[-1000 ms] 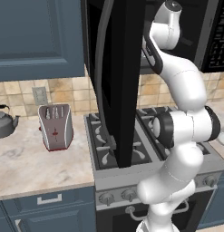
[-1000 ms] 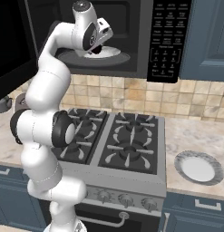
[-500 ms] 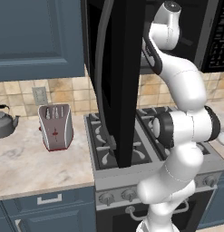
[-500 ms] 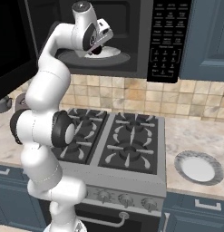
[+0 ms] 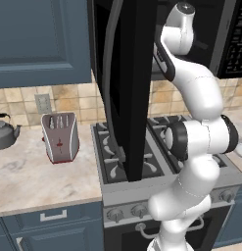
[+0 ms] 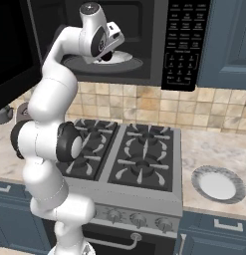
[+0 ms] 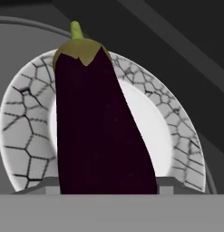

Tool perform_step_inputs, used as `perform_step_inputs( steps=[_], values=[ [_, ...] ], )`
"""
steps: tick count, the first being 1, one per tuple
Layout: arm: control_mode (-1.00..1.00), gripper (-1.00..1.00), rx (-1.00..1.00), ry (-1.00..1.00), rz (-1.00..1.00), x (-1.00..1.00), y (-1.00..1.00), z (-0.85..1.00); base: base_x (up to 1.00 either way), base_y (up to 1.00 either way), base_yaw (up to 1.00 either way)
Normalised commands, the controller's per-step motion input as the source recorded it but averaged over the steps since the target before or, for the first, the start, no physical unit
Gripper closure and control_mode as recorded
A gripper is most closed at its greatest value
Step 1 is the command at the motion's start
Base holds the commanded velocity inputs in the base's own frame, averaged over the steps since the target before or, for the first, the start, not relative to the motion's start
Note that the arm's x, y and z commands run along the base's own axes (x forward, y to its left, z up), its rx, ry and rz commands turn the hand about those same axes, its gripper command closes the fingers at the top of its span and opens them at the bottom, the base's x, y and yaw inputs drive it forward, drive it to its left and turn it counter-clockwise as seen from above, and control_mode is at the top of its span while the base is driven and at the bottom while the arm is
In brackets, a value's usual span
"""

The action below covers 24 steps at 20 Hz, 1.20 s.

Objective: Pick the eggplant from the counter and place it in the microwave. Then turn on the microwave.

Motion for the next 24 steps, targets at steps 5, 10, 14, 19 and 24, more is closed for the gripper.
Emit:
perform_step_inputs(
  steps=[5,10,14,19,24],
  values=[
    [-1.00,1.00,0.00,0.00,-0.01,0.02,0.00,-0.02,0.00,0.00,0.00],
    [-1.00,1.00,0.00,0.00,-0.01,0.06,0.00,-0.01,0.00,0.00,0.00],
    [-1.00,1.00,0.00,0.00,0.00,0.07,0.00,0.00,0.00,0.00,0.00],
    [-1.00,1.00,0.00,0.00,0.00,0.08,0.00,0.00,0.00,0.00,0.00],
    [-1.00,-1.00,0.00,0.00,0.00,0.06,0.00,0.00,0.00,0.00,0.00]
  ],
)
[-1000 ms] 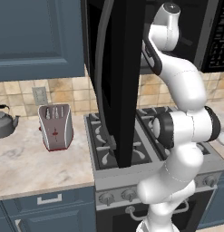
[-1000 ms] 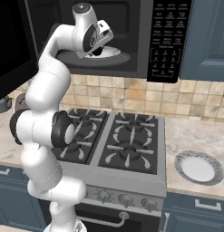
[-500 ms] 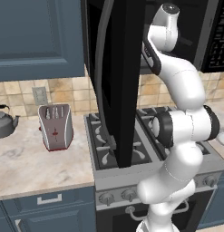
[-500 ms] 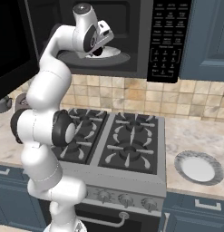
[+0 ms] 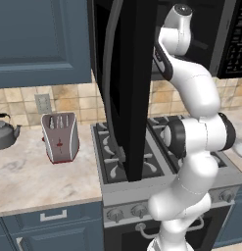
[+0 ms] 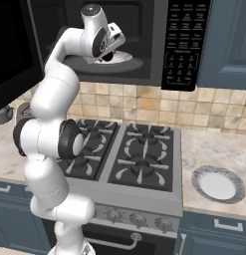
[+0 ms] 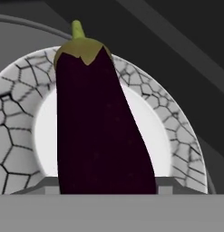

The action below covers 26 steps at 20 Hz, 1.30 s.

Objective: Pick the eggplant from the counter and place it in the microwave. Then turn on the microwave.

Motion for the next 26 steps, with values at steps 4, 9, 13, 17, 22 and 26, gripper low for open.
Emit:
perform_step_inputs(
  steps=[4,9,13,17,22,26],
  values=[
    [-1.00,-1.00,0.00,0.01,0.00,0.04,0.00,0.00,0.00,0.00,0.00],
    [-1.00,-1.00,0.00,0.01,0.00,0.04,0.00,0.00,0.00,0.00,0.00],
    [-1.00,-1.00,0.00,0.01,0.00,0.02,0.00,0.00,0.00,0.00,0.00],
    [-1.00,-1.00,0.00,0.01,0.00,0.04,0.00,0.00,0.00,0.00,0.00],
    [-1.00,-1.00,0.00,0.00,0.00,0.02,0.00,0.00,0.00,0.00,0.00],
    [-1.00,-1.00,0.00,0.00,-0.01,-0.01,-0.01,0.02,0.00,0.00,0.00]
  ],
)
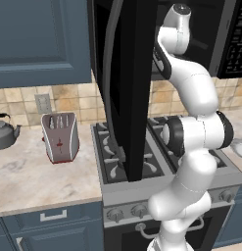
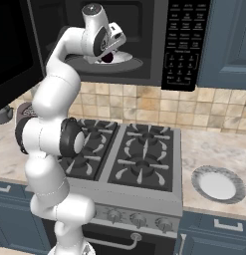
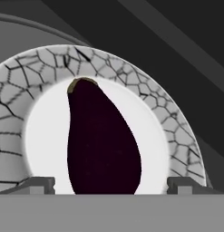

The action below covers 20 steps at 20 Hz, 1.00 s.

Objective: Pick the eggplant from the counter and place it in the microwave. Then turn on the microwave.

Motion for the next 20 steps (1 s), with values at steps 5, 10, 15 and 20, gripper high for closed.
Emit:
perform_step_inputs(
  steps=[5,10,15,20],
  values=[
    [-1.00,-1.00,0.00,0.00,-0.03,-0.15,-0.01,0.03,0.00,0.00,0.00],
    [-1.00,-1.00,0.00,-0.01,-0.03,-0.31,-0.05,0.04,0.00,0.00,0.00],
    [-1.00,-1.00,0.00,-0.01,-0.03,-0.45,-0.06,0.00,0.00,0.00,0.00],
    [-1.00,-1.00,0.01,-0.01,-0.01,-0.57,-0.06,0.00,0.00,0.00,0.00]
  ],
)
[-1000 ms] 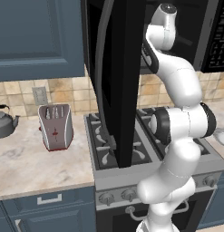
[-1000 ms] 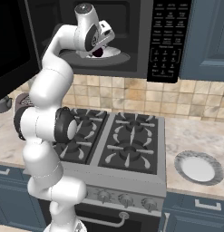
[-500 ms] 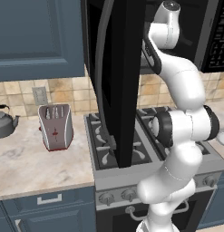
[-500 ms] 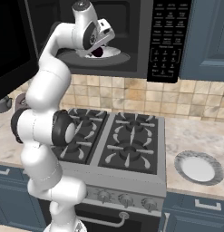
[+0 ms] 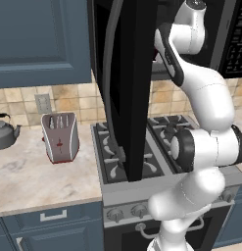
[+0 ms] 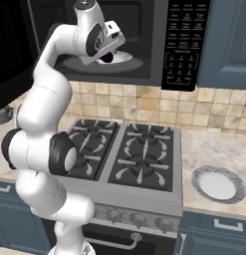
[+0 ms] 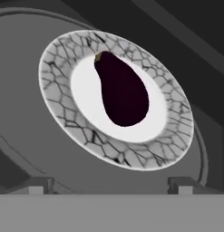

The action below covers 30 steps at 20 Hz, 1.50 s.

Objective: Pick the eggplant from the counter and place it in the microwave. Then turn on the microwave.

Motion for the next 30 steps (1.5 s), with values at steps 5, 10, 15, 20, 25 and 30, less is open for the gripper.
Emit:
perform_step_inputs(
  steps=[5,10,15,20,25,30],
  values=[
    [-1.00,-1.00,0.02,-0.04,0.00,-0.61,-0.05,0.00,0.00,0.00,0.00],
    [-1.00,-1.00,0.02,-0.06,-0.01,-0.63,-0.05,0.00,0.00,0.00,0.00],
    [-1.00,-1.00,0.00,-0.03,-0.03,-0.56,-0.02,0.00,0.00,0.00,0.00],
    [-1.00,-1.00,0.00,0.00,-0.03,-0.48,-0.05,0.00,0.00,0.00,0.00],
    [-1.00,-1.00,0.00,-0.02,-0.03,-0.49,-0.03,0.00,0.00,0.00,0.00],
    [-1.00,-1.00,0.00,-0.08,-0.04,-0.54,0.00,0.00,0.00,0.00,0.00]
  ],
)
